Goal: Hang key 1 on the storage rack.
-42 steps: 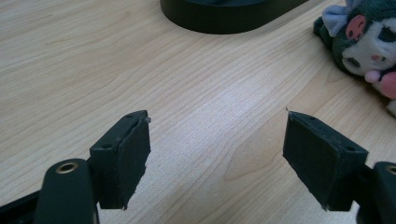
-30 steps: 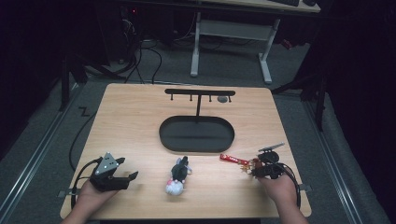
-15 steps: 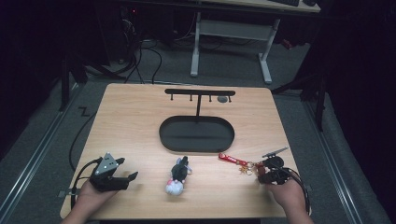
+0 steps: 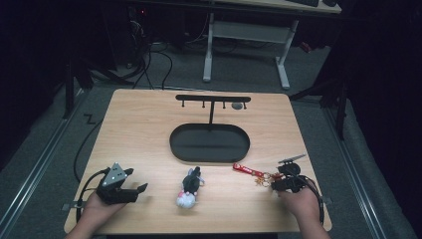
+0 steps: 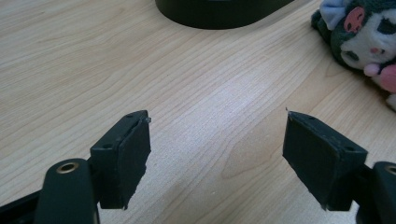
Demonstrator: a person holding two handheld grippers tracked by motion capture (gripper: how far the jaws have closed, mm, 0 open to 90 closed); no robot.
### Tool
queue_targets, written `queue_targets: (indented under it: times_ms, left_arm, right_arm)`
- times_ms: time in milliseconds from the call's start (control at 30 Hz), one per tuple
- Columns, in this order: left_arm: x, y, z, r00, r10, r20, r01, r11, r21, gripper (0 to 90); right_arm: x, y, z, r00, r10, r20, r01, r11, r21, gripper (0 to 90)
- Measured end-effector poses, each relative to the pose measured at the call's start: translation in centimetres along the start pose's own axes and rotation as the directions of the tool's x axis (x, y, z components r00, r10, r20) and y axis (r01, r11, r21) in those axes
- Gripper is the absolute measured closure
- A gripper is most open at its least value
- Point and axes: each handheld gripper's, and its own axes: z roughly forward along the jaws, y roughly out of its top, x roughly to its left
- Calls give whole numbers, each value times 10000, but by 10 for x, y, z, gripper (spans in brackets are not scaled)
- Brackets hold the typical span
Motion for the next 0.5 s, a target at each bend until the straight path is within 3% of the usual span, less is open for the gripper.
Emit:
queue_targets:
  times_ms: [400, 500]
  left_arm:
    - [0, 0, -2, 10000, 3, 19, -3, 10000, 36, 237]
    - [0, 0, -1, 10000, 8, 24, -8, 10000, 30, 237]
  right_arm:
    - [2, 2, 0, 9999, -109, -36, 109, 9999, 49, 576]
    - [1, 1, -3, 9997, -71, -223, 72, 10000, 36, 576]
